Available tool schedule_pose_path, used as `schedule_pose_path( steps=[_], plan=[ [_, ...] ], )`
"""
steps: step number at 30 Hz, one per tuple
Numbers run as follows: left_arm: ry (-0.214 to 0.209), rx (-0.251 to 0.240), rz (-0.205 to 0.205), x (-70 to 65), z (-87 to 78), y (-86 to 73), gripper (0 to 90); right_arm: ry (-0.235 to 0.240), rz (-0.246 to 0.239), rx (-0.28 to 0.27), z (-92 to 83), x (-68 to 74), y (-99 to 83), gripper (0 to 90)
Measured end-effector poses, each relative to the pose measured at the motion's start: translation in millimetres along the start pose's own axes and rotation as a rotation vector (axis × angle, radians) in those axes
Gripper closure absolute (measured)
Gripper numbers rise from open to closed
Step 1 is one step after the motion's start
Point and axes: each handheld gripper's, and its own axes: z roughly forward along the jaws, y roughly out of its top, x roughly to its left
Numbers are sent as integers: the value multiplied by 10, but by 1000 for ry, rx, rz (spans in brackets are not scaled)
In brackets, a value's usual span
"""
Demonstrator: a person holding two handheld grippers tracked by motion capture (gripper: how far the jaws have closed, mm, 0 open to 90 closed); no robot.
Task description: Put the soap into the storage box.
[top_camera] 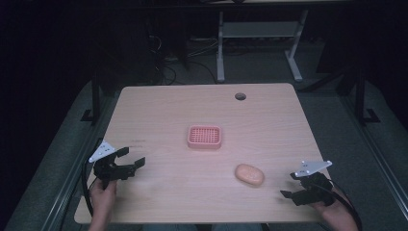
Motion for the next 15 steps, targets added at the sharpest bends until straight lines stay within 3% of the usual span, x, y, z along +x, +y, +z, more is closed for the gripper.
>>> schedule_pose_path(
  steps=[15],
  plan=[
    [0,6,14,-3,-13,-10,142,33,-55,29,43,93,206,231]
  ],
)
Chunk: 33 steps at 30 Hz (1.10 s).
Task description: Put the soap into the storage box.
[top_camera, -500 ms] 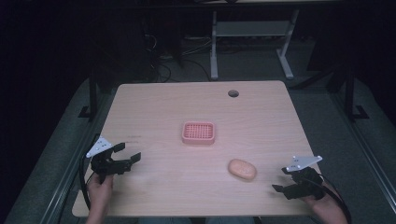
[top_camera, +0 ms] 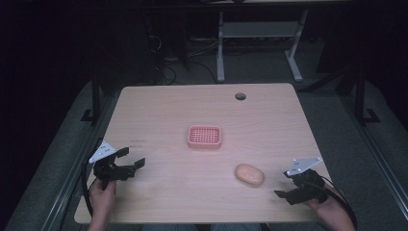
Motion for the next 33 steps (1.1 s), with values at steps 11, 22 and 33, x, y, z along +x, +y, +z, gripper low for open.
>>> schedule_pose_path(
  steps=[11,22,33],
  plan=[
    [3,-4,0,5,-5,3,142,20,-33,34,32,5,175,231],
    [2,-5,2,10,-12,7,142,39,-91,84,96,24,431,232],
    [3,-12,-7,32,-21,0,142,50,-143,107,165,45,635,232]
  ],
)
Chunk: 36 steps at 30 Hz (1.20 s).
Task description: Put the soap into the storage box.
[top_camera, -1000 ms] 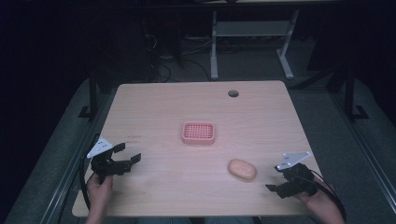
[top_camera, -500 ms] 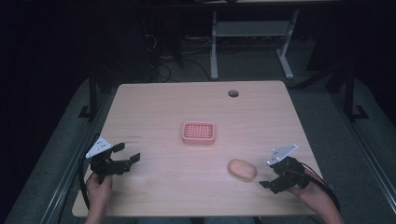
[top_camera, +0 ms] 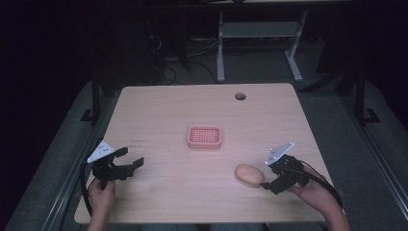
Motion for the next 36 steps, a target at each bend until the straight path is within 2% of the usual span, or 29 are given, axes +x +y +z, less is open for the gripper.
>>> schedule_pose_path(
  steps=[12,20,27,36],
  plan=[
    [0,-7,-15,9,-20,6,142,12,-34,35,77,8,203,236],
    [-3,-8,-9,11,-21,9,143,25,-61,68,179,9,335,235],
    [-4,-8,-9,9,-20,10,142,37,-55,88,246,5,397,235],
    [-6,-8,-15,1,-14,10,143,40,-70,135,361,0,475,235]
  ],
)
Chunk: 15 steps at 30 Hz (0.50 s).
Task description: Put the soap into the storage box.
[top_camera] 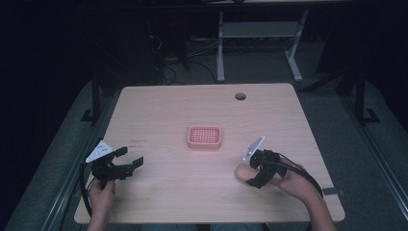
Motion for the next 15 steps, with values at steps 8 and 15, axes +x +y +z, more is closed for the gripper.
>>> schedule_pose_path(
  steps=[8,15],
  plan=[
    [0,0,-2,-2,3,0,142,10,0,43,80,0,65,235],
    [-2,-2,0,-2,4,3,142,7,1,73,143,-11,102,241]
  ],
)
